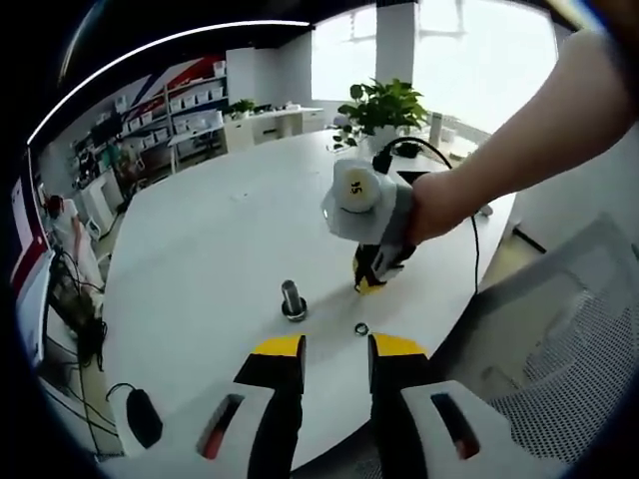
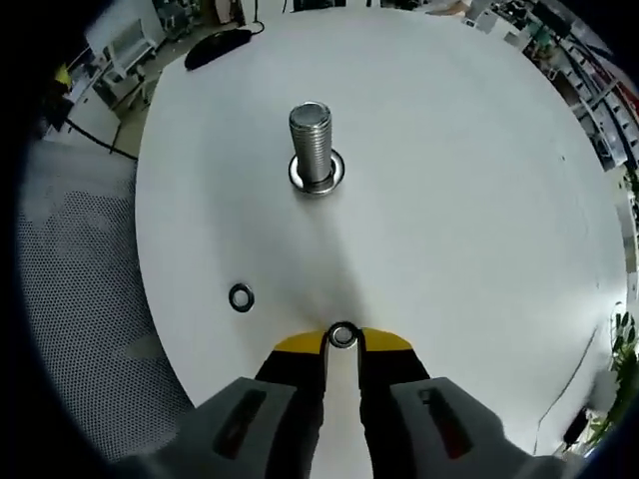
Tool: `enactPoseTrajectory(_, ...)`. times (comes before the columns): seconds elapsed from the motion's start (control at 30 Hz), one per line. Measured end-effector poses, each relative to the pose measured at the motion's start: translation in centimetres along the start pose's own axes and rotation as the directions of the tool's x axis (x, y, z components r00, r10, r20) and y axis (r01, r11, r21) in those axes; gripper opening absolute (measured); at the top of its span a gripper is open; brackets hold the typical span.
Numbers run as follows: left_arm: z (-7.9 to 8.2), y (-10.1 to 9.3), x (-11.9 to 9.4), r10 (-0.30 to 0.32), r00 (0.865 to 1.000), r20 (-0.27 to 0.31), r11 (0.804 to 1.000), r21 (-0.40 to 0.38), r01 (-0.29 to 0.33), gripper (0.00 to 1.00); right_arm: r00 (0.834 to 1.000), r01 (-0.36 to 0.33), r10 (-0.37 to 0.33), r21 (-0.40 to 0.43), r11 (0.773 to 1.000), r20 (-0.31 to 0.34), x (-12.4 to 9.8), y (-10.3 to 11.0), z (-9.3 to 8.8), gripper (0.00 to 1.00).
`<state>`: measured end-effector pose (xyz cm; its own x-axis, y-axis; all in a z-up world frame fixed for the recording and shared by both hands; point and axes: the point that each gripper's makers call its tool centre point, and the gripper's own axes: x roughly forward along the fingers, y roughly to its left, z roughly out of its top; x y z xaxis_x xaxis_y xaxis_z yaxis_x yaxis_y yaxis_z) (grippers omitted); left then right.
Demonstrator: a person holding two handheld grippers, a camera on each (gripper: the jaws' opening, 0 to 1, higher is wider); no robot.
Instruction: Place the washer onto the threaded stud by aligning its center hole with the stud, sliding it down to the base, and recovering from edge contact or off-axis alignment until the washer reaches the visible bottom stop.
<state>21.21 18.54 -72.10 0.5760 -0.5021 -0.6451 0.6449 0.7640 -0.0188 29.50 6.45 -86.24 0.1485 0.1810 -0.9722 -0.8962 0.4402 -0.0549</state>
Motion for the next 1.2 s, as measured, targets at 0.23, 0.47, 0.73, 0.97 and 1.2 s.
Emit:
enactPoseTrajectory(0.23, 0.0, 0.0, 0.0, 0.000, 1.000, 0.002, 1.000, 0.001, 0.000, 0.23, 0.999, -0.014, 0.012, 0.051, 0.999, 0.034, -0.9, -0.2, 0.0, 0.13)
enactPoseTrajectory(0.47, 0.2, 0.1, 0.0, 0.000, 1.000, 0.009, 1.000, -0.006, 0.000, 0.23, 0.997, -0.031, 0.025, 0.084, 0.996, 0.075, -2.3, 0.0, -0.4, 0.13)
enactPoseTrajectory(0.73, 0.4, 0.2, -0.1, 0.006, 1.000, 0.020, 1.000, -0.013, -0.005, 0.25, 0.991, -0.040, 0.019, 0.154, 0.987, 0.134, -3.9, -0.6, -0.9, 0.13)
enactPoseTrajectory(0.97, 0.3, 0.1, -0.1, 0.002, 1.000, 0.017, 1.000, -0.016, -0.002, 0.25, 0.991, -0.023, 0.008, 0.108, 0.994, 0.137, -5.1, -0.3, -1.9, 0.13)
enactPoseTrajectory(1.2, 0.3, 0.1, -0.1, 0.004, 1.000, 0.015, 1.000, -0.009, -0.004, 0.25, 0.985, -0.003, -0.023, 0.152, 0.988, 0.172, -7.0, -1.8, -2.9, 0.13)
